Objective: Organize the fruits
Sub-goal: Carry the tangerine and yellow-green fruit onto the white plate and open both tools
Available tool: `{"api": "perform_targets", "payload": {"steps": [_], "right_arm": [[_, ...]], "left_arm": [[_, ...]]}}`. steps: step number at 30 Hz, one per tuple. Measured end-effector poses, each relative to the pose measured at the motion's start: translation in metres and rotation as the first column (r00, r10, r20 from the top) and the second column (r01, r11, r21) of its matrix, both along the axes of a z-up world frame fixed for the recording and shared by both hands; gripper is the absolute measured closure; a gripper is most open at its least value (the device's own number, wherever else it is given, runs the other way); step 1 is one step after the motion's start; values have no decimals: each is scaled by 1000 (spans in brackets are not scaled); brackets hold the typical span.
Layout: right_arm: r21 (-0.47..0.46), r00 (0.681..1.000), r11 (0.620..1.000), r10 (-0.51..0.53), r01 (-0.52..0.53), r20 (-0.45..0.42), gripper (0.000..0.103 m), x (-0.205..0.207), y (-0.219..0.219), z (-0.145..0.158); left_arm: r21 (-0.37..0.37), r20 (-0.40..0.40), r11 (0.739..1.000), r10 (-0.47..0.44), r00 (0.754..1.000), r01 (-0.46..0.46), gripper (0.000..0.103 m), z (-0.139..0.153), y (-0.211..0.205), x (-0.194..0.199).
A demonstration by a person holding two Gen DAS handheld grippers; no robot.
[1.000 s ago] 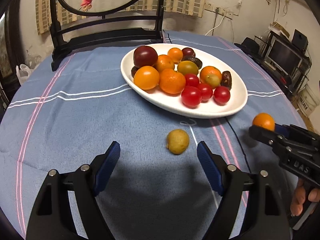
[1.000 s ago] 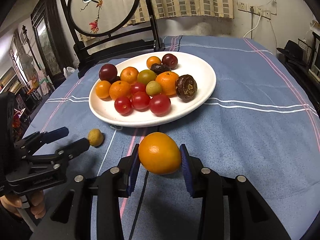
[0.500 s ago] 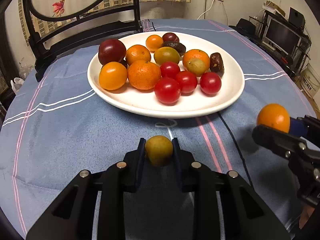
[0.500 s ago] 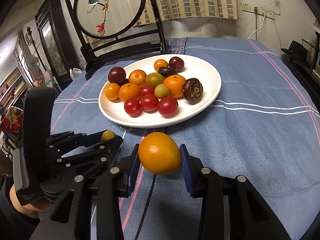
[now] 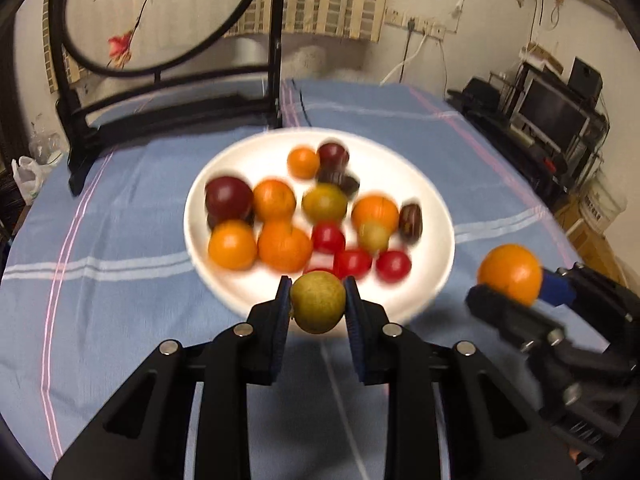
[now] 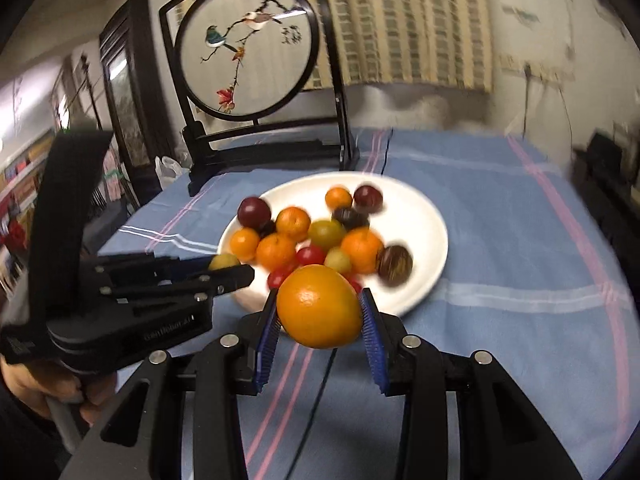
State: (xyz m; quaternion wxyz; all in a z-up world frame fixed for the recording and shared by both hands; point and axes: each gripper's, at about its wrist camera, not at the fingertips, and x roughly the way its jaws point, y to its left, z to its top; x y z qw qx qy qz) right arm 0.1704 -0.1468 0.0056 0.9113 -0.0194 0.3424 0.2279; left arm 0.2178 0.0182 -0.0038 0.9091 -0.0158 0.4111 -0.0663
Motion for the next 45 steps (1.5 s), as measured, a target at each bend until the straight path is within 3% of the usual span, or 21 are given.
{"api": "perform_targets", "payload": {"steps": [4,13,14,16,18,20,24,28,30,34,38,45], "right_arm": [[-46,1000,999,13,-11,27,64,33,5,2],[-62,1000,998,12,-11,24,63,89,12,-19],[-54,1000,999,8,-7,21,63,94,11,-22],[-36,1000,999,-7,7,-2,47,102,8,-25],[-24,999,999,-37,37,19,42,103,3,-22],[-26,998,999,-40,41,40,39,96,-3,-19],[-51,998,997,-51,53,46,33,81,-9,-13],[-82,995,993,-79,84,68,15,52,-15,-7],[-86,994,991,-95,100,61,15,38,-19,-7],[-87,996,992,-94,94,9,12,9,-22,-5],[-109,993,988,-111,113,30,7,-21,-23,-1],[-129,991,983,-131,130,-5,4,-57,-20,-7]], "left_arm": [[-8,6,999,33,999,-33,78,7,-3,37],[2,-24,995,99,995,-99,77,-9,-2,93],[-2,-30,994,113,993,-113,70,-11,-1,97],[-4,-34,990,143,989,-143,45,-13,0,102],[-14,-16,988,154,988,-155,37,-12,1,100],[-10,-8,988,151,989,-151,27,-8,1,96],[30,14,987,155,988,-156,20,-3,0,80],[82,42,984,157,987,-160,13,2,0,50],[110,53,979,168,984,-172,12,2,0,34],[96,72,979,175,982,-182,11,5,2,-6],[92,93,978,177,980,-185,5,10,4,-40],[81,97,979,179,979,-187,5,16,11,-79]]}}
